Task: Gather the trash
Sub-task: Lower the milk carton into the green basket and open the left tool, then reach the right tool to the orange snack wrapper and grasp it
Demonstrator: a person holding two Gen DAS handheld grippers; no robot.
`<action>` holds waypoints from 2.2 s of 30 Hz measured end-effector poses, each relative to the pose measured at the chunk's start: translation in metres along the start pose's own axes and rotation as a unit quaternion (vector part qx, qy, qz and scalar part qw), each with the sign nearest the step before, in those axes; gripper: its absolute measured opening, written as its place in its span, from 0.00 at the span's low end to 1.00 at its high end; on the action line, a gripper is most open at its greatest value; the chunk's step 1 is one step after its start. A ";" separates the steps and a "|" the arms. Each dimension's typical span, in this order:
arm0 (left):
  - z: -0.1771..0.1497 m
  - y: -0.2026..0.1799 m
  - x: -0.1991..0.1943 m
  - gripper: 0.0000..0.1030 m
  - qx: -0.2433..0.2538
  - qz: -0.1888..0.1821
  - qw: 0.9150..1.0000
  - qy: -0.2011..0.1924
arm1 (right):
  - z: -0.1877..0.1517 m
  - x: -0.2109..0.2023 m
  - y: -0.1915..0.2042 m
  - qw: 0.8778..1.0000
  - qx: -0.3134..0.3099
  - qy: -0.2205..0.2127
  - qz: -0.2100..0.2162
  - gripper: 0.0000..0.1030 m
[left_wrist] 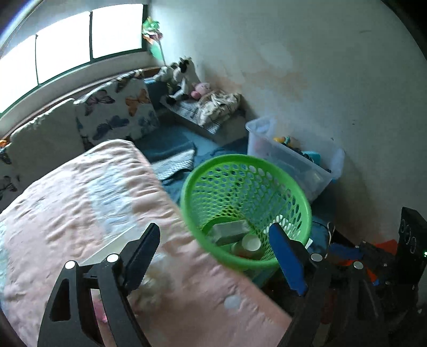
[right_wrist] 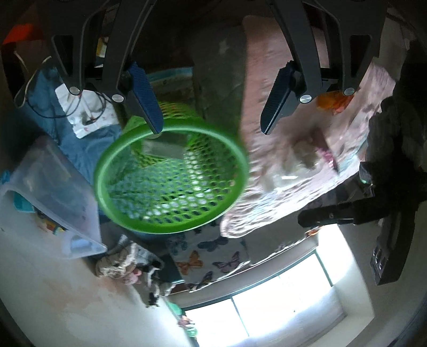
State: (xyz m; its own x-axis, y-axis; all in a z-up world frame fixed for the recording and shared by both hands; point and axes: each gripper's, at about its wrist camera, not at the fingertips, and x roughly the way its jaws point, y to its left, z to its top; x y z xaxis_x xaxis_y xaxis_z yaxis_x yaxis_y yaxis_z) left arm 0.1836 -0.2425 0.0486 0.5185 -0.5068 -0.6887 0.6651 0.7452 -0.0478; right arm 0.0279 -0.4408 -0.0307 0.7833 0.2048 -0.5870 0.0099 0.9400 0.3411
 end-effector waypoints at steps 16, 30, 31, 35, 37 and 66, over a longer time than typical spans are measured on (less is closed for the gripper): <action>-0.073 0.092 -0.089 0.80 -0.088 0.071 0.993 -0.031 | -0.014 0.018 0.113 0.987 -0.115 0.048 0.103 0.81; -0.149 0.163 -0.132 0.80 -0.182 0.132 0.974 -0.020 | -0.029 0.064 0.208 0.933 -0.289 0.114 0.183 0.84; -0.152 0.166 -0.134 0.80 -0.185 0.133 0.973 -0.021 | -0.030 0.069 0.215 0.927 -0.302 0.121 0.188 0.84; -0.165 0.176 -0.142 0.80 -0.201 0.143 0.969 -0.020 | -0.037 0.081 0.232 0.906 -0.345 0.141 0.200 0.84; -0.170 0.182 -0.146 0.80 -0.210 0.147 0.967 -0.019 | -0.039 0.089 0.242 0.894 -0.371 0.149 0.204 0.84; -0.209 0.196 -0.140 0.81 -0.246 0.135 0.960 0.005 | -0.058 0.139 0.266 0.847 -0.455 0.212 0.174 0.53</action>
State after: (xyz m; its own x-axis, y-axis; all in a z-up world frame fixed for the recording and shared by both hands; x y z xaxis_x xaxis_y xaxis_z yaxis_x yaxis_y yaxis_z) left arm 0.1292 0.0652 -0.0158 0.6295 -0.2650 -0.7304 0.1725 0.9642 -0.2012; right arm 0.1032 -0.1462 -0.0645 0.3458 0.4106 -0.8437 -0.8099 0.5846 -0.0474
